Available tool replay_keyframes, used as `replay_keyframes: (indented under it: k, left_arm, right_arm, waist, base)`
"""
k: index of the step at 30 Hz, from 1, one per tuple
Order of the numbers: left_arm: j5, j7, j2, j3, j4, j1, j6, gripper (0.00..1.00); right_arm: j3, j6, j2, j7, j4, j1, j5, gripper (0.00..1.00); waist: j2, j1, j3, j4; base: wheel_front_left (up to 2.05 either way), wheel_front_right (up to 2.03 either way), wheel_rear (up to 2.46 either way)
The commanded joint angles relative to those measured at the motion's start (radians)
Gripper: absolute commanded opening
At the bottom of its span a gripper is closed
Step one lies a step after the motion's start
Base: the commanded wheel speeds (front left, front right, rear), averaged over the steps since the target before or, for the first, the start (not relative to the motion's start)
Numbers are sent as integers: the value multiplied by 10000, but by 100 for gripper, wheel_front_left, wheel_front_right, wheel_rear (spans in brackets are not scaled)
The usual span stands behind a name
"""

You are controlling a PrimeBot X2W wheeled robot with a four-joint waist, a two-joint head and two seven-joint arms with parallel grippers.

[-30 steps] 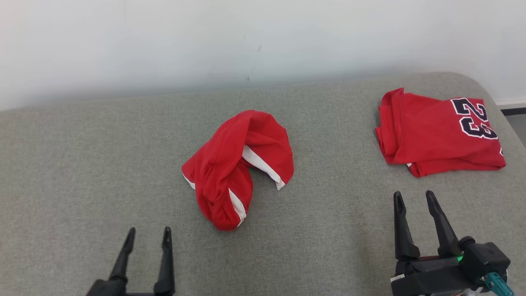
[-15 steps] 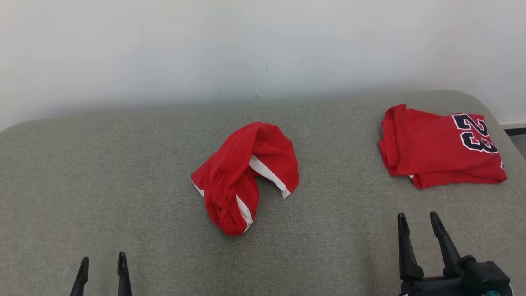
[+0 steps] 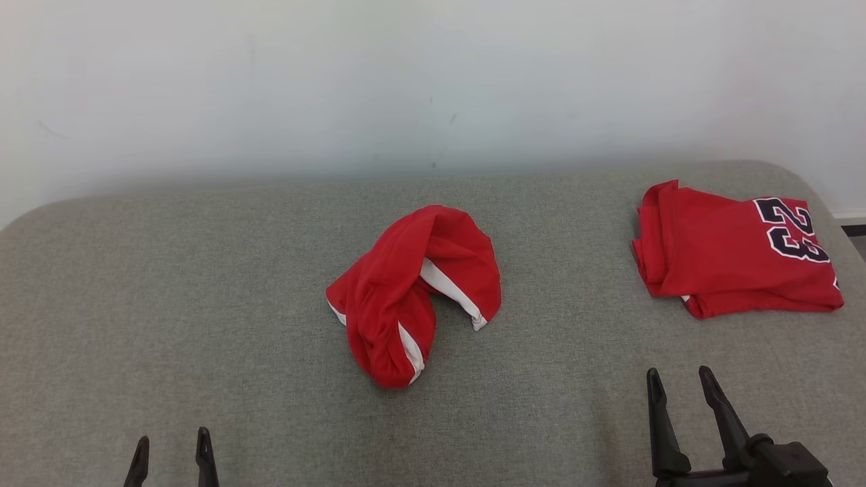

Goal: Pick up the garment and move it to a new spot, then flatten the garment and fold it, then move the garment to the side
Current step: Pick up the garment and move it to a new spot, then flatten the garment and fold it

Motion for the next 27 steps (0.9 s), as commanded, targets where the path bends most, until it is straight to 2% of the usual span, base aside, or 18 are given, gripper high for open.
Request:
replay_keyframes:
  k: [1, 27]
  left_arm:
    - [62, -26, -13, -47, -50, 58, 60, 100]
    - [6, -26, -13, -387, -220, 162, 437, 100]
  right_arm:
    - [22, 4, 0, -2, 24, 97, -59, 100]
    - [55, 4, 0, -2, 13, 92, -106, 100]
  waist:
    - [0, 0, 12, -4]
    - [0, 0, 131, 78]
  base:
    - [0, 0, 0]
    - [0, 0, 0]
